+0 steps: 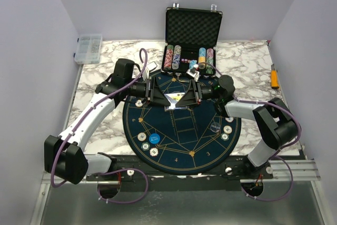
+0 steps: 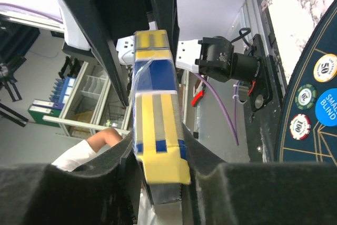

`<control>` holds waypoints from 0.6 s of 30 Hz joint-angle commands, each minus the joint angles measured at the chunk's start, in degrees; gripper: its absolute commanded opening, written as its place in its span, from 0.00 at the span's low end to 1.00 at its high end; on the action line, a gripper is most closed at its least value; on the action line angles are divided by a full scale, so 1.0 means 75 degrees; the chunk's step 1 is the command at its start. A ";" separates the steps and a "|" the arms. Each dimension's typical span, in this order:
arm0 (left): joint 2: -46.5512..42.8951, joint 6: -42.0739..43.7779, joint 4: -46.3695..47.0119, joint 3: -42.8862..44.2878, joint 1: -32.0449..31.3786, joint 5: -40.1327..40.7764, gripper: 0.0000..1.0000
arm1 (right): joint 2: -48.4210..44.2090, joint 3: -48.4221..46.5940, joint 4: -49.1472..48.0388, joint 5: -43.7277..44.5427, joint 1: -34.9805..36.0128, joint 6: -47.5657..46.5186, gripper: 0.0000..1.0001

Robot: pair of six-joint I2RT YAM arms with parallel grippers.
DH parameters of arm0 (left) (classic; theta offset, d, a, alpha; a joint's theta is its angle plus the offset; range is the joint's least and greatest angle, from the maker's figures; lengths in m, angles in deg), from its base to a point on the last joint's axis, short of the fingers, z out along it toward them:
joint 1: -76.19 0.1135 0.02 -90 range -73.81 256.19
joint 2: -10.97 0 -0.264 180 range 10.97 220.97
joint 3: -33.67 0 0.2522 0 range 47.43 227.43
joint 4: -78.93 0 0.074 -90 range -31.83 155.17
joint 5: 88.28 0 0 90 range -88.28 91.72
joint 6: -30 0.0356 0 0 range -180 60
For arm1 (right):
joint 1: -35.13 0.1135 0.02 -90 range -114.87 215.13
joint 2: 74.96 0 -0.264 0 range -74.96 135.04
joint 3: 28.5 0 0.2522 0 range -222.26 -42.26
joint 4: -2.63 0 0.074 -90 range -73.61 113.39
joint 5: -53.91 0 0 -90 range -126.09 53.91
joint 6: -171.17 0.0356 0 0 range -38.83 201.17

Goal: Distribute texas hold em gaming equipment

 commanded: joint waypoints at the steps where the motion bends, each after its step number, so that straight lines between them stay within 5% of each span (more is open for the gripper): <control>1: 0.0050 -0.0367 0.0269 0.0148 -0.0015 -0.0245 0.40 | -0.0238 0.0095 -0.0026 0.0159 -0.0025 -0.0082 0.37; 9: 0.0208 -0.0640 0.0447 0.0237 -0.0040 -0.0323 0.26 | -0.0235 0.0100 -0.0010 0.0133 -0.0025 -0.0212 0.37; 12: 0.0218 -0.0769 0.0474 0.0160 -0.0040 -0.0227 0.43 | -0.0212 0.0088 -0.0083 0.0124 -0.0025 -0.0189 0.33; 16: 0.0269 -0.0790 0.0554 0.0121 -0.0025 -0.0264 0.35 | -0.0210 0.0068 -0.0121 0.0096 -0.0025 -0.0189 0.21; 18: 0.0281 -0.0853 0.0605 0.0129 -0.0022 -0.0266 0.51 | -0.0210 0.0066 -0.0101 0.0083 -0.0031 -0.0189 0.26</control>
